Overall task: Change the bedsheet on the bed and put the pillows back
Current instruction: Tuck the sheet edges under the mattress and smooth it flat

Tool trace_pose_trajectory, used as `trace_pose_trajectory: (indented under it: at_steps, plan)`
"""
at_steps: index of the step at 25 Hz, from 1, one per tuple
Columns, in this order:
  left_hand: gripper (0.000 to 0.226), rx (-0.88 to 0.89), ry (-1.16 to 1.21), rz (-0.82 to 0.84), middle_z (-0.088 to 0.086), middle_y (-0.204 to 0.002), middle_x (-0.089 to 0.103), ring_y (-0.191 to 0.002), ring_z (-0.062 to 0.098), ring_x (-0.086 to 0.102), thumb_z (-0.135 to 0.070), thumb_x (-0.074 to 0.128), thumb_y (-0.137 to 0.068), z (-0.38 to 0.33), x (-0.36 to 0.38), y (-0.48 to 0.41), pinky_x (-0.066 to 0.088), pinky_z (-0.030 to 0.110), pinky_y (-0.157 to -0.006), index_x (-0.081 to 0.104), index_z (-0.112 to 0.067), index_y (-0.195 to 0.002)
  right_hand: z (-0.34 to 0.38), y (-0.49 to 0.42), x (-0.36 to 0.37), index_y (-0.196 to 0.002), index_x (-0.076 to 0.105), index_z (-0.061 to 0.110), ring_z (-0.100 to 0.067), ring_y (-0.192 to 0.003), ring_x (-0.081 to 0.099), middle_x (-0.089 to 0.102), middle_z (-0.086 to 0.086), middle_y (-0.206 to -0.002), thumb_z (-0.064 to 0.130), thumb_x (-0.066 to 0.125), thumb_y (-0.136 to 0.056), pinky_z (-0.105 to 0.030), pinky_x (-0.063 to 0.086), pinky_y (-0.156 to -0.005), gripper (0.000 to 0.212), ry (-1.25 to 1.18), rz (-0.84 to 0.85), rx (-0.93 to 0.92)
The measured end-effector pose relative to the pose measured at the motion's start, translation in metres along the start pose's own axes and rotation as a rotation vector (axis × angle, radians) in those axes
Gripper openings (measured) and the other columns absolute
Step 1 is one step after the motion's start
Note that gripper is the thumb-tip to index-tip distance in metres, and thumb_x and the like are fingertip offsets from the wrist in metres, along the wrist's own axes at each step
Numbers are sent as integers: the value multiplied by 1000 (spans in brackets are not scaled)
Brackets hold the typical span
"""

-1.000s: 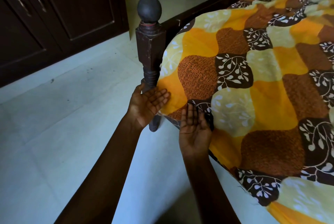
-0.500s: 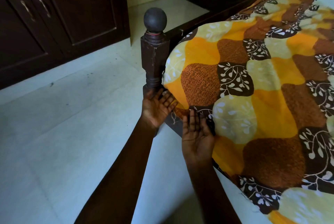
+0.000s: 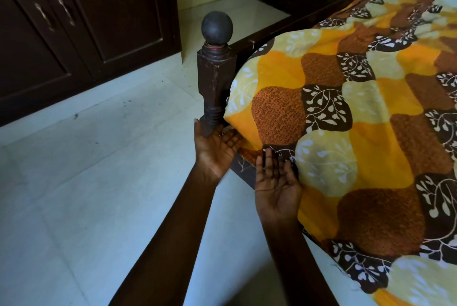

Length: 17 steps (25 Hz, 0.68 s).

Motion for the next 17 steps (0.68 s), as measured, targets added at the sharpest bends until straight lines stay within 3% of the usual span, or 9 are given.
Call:
trace_pose_trajectory:
  at_steps: [1, 5, 8, 10, 13, 15, 17]
  plan:
    - [75, -5, -4, 25, 17, -123, 44, -119, 33, 43, -71, 25, -84, 4, 7, -6, 39, 45, -97, 50, -11, -122, 0, 0, 0, -113, 57, 8, -21, -95, 70, 70, -12, -107, 15, 96, -13, -44, 52, -85, 107, -10, 0, -11]
    - [73, -19, 29, -20, 13, -121, 51, -125, 34, 42, -65, 24, -85, 10, 24, -19, 39, 48, -95, 40, -17, -138, -2, -2, 0, -114, 55, 9, -21, -93, 70, 71, -11, -104, 15, 95, -14, -45, 52, -88, 107, -44, 32, -42]
    - [54, 83, -95, -88, 14, -133, 51, -120, 31, 48, -43, 29, -97, 9, 14, -10, 43, 43, -93, 40, -12, -139, -2, -1, -2, -111, 57, 8, -22, -94, 70, 70, -12, -106, 14, 96, -16, -42, 51, -84, 103, -38, 39, -28]
    - [42, 178, -80, -221, 13, -135, 50, -118, 29, 51, -29, 33, -99, 9, -3, 10, 42, 39, -94, 44, -8, -134, -2, 0, -4, -110, 59, 8, -21, -94, 70, 71, -11, -106, 15, 96, -15, -42, 51, -84, 101, -18, 28, -27]
    - [43, 128, -19, -189, 17, -128, 52, -115, 29, 52, -29, 37, -98, 13, -12, 26, 40, 38, -98, 43, -7, -134, -6, 2, -3, -108, 59, 9, -20, -96, 69, 70, -10, -107, 18, 96, -17, -42, 51, -84, 99, 0, 20, -27]
    - [56, 24, -1, -125, 21, -132, 48, -123, 33, 48, -45, 36, -96, 14, -2, 27, 38, 40, -102, 39, -7, -136, -8, 4, 1, -115, 57, 8, -21, -104, 66, 68, -11, -110, 18, 94, -31, -42, 50, -90, 93, -7, 0, -16]
    - [65, -50, -56, -101, 22, -135, 45, -128, 35, 43, -56, 33, -93, 18, 6, 26, 34, 41, -105, 36, -9, -139, -9, 10, 4, -123, 51, 7, -22, -117, 59, 66, -11, -112, 17, 73, -69, -42, 47, -97, 59, 32, -51, 23]
Point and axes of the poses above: each hand's wrist, its own y-axis away from the middle knuckle, its own x-axis out of the palm, z = x × y, the point moved 4 cm from there along -y, towards the middle knuckle
